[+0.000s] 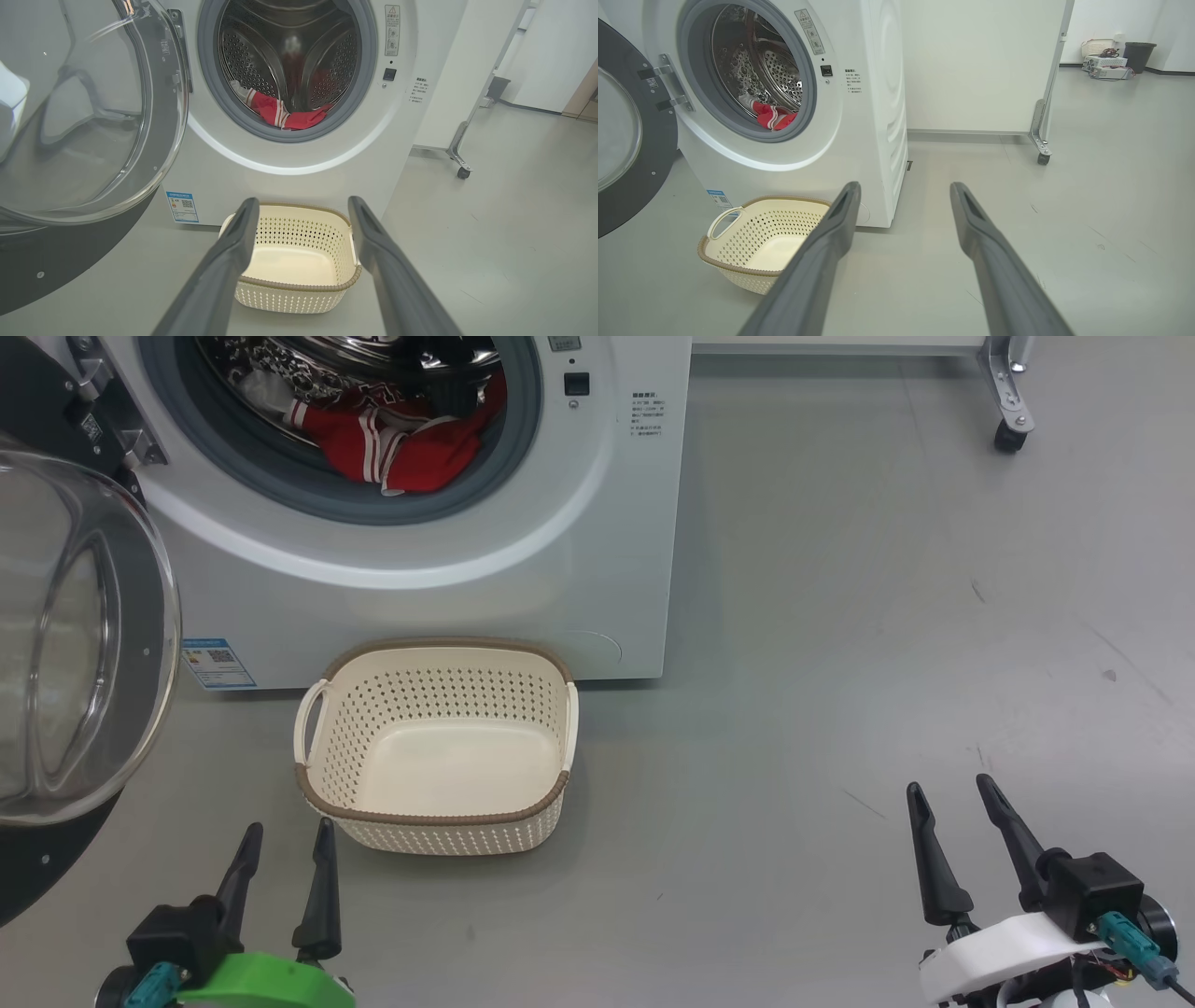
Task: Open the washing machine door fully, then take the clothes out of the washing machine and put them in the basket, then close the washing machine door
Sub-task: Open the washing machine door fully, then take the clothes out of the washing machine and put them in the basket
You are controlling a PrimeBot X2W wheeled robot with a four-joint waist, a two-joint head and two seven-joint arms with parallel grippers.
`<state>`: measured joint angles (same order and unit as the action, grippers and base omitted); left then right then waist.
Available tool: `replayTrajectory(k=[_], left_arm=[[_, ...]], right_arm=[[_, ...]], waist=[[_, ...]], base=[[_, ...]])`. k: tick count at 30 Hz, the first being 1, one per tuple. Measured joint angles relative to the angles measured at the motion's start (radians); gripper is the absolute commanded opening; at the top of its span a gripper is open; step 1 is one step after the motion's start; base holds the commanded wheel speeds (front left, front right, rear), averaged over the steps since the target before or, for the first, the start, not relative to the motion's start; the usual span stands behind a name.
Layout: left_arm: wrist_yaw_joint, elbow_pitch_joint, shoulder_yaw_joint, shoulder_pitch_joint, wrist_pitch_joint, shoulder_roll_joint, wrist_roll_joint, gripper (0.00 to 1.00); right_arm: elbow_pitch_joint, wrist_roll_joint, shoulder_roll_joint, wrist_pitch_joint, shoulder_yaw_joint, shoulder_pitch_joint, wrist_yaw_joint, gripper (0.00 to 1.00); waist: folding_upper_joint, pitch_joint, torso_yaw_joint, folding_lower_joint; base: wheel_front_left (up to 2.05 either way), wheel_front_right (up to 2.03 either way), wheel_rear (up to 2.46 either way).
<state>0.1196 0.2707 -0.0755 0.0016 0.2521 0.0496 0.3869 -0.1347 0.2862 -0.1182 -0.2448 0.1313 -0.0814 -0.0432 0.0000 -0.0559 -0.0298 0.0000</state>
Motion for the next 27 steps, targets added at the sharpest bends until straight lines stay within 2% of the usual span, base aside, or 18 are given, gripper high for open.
replayTrajectory(k=[7, 14, 27], left_arm=[[0.0, -0.009, -0.006, 0.0, 0.0, 0.0, 0.005, 1.0], [0.001, -0.008, -0.019, 0.002, 0.0, -0.001, 0.063, 1.0], [0.001, -0.006, -0.025, 0.003, 0.0, -0.001, 0.082, 1.0]], right_arm=[[0.0, 0.0, 0.005, 0.0, -0.001, 0.0, -0.001, 1.0], [0.0, 0.0, 0.008, 0.0, -0.004, 0.0, -0.007, 1.0], [0.0, 0.0, 0.015, 0.0, -0.007, 0.0, -0.008, 1.0]], waist=[[0.0, -0.004, 0.0, 0.0], [0.0, -0.005, -0.001, 0.0], [0.0, -0.002, -0.006, 0.0]], base=[[0.0, 0.0, 0.0], [0.16, -0.16, 0.0], [0.57, -0.57, 0.0]])
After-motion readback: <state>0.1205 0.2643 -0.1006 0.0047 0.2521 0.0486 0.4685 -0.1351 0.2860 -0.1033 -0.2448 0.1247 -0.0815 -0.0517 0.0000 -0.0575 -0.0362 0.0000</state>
